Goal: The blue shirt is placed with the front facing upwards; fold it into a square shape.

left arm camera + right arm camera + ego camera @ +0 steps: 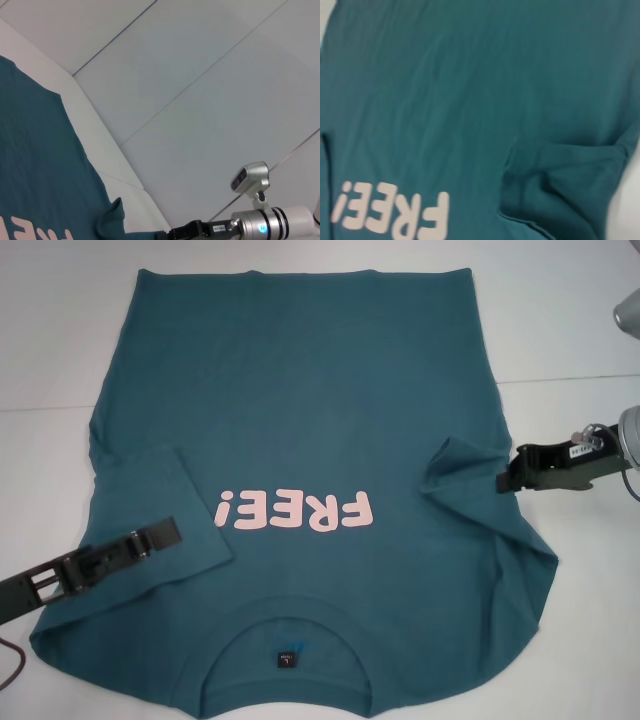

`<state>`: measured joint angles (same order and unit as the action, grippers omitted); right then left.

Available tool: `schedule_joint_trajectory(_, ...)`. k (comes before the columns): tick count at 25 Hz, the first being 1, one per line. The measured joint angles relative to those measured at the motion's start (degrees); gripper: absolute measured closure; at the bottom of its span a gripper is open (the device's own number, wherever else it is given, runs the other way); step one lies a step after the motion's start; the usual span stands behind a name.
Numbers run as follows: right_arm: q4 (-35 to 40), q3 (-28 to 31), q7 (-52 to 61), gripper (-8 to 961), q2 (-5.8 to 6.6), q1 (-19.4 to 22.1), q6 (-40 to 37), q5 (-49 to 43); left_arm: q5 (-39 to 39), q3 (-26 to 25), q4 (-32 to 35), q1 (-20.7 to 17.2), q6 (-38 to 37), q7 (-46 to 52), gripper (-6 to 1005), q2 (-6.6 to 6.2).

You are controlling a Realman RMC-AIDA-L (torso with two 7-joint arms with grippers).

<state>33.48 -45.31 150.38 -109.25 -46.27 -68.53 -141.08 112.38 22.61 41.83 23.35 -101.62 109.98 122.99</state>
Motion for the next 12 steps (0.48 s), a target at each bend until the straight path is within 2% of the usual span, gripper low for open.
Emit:
schedule_joint_trajectory(3, 0.0, 0.2, -0.1, 916, -0.01, -0.2, -1.6, 2.6, -0.1, -1.1, 0.0, -0.1, 0.1, 0.1, 48, -0.11)
schedule_joint_trajectory(12, 0.0, 0.3, 0.6, 915, -1.12, -2.3, -3.5, 6.1, -0.1, -3.8, 0.0, -0.4, 0.4, 0.7, 47, -0.29)
